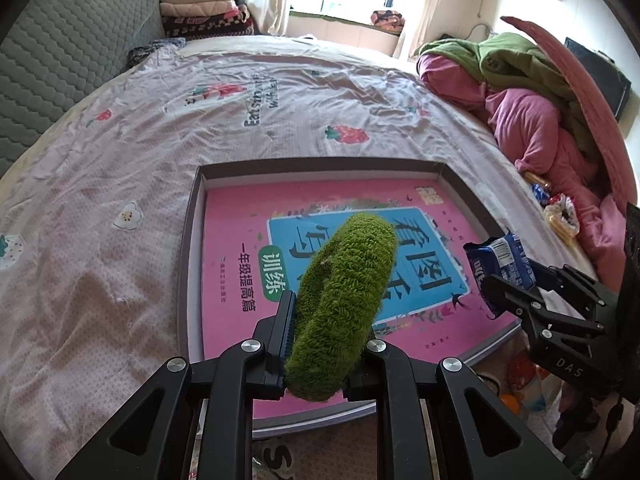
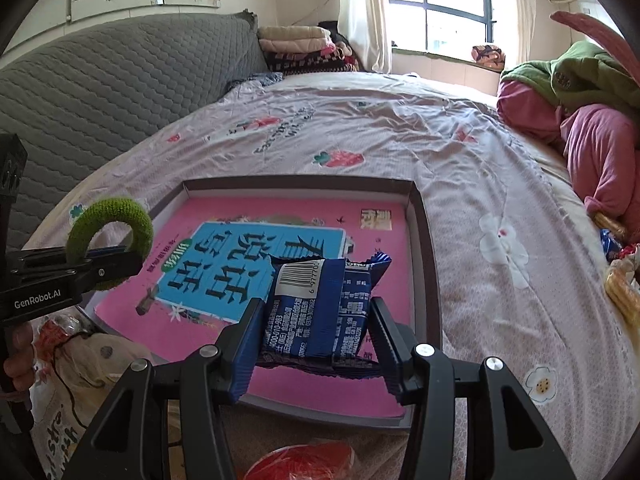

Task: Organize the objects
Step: 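Carry the green ring over the pink book tray while the right tool carries the packet there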

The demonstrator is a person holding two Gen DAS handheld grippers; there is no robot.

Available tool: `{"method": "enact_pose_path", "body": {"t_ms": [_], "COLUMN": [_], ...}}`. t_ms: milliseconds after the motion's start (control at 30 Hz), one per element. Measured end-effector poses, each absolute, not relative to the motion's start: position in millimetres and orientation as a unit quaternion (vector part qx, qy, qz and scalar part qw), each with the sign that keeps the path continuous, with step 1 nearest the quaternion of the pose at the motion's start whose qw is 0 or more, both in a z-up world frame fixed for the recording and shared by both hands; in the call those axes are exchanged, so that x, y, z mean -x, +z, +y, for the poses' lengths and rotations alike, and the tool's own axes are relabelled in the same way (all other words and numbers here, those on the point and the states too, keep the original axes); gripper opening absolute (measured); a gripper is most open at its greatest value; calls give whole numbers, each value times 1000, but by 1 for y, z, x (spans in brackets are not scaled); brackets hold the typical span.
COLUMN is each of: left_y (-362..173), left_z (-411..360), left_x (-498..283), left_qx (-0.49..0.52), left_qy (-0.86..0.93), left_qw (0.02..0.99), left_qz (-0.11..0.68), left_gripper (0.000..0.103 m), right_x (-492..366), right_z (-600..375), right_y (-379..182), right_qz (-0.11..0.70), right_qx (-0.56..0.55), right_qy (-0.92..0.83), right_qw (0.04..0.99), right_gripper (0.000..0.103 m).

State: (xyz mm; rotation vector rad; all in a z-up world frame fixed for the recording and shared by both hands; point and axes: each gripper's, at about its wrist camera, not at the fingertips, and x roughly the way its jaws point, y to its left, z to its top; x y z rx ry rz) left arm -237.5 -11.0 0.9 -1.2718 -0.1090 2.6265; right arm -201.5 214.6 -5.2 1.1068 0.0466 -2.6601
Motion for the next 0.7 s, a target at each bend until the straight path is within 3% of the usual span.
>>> {"method": "enact_pose_path", "body": {"t_ms": [700], "left_y": [-14], "left_z": [-11], "left_x": [242], "left_qx": [462], "left_qy": [882], "left_qw": [91], "left_qz": [-25], "left_gripper": [20], "right_x": [205], "right_z": [211], "right_y": [-23], "right_qz": [19], "right_qx": [-421], "right_qy": [-897], "right_qw": [132], "right_gripper": [52]}}
